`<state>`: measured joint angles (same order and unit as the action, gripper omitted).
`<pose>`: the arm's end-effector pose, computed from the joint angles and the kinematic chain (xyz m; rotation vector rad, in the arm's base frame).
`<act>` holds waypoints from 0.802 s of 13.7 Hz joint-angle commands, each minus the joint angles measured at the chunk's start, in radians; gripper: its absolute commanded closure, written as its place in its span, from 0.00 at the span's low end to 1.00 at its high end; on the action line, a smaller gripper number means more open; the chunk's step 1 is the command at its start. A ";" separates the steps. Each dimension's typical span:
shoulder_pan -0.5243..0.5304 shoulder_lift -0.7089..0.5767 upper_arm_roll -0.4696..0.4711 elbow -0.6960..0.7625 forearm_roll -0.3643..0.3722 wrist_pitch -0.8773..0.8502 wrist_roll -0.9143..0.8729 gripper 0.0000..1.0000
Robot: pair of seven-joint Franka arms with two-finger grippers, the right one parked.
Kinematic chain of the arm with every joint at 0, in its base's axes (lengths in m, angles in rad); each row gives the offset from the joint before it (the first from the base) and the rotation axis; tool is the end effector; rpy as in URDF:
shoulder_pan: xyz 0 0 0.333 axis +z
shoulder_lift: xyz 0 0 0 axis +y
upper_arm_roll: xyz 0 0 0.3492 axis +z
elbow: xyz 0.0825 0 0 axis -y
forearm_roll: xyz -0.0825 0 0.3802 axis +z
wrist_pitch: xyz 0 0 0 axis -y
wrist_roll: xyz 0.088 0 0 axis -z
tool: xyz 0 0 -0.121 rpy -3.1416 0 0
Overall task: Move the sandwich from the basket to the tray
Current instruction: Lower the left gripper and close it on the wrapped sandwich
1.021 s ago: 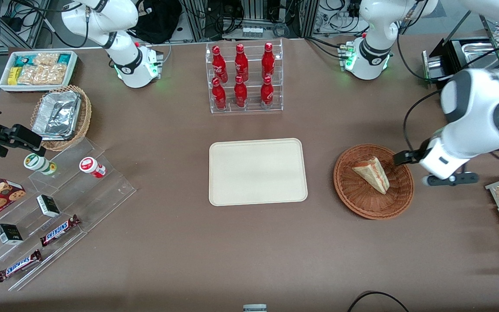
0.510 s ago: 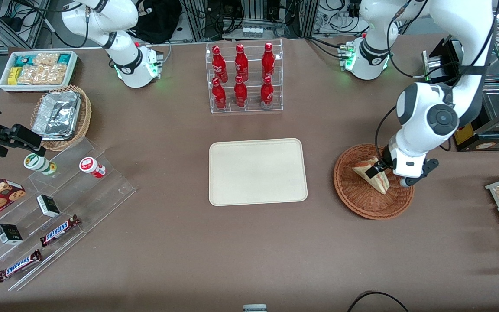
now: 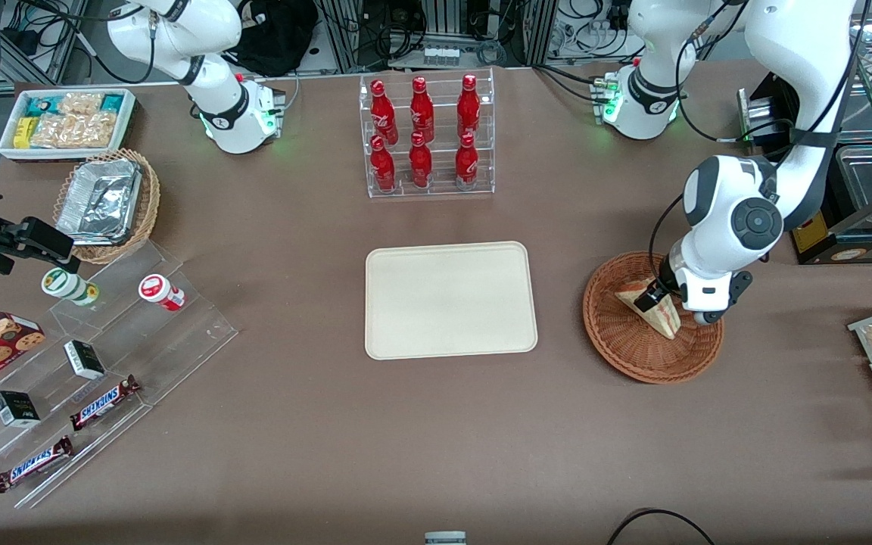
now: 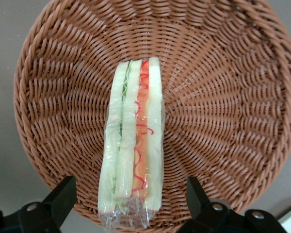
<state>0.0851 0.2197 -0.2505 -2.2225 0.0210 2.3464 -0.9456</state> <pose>0.5337 -0.0876 0.2928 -2.8975 -1.1711 0.1506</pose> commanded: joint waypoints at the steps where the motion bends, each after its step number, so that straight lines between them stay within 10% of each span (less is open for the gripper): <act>1: 0.008 0.016 -0.006 -0.016 0.013 0.043 -0.035 0.00; 3: 0.008 0.036 -0.006 -0.014 0.013 0.053 -0.039 0.12; 5: 0.010 0.040 -0.006 -0.009 0.011 0.051 -0.048 0.74; 6: 0.010 0.038 -0.006 -0.008 0.013 0.048 -0.047 0.87; 11: -0.004 0.012 -0.006 0.157 0.016 -0.163 -0.036 0.90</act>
<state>0.0857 0.2538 -0.2500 -2.1711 0.0210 2.3229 -0.9664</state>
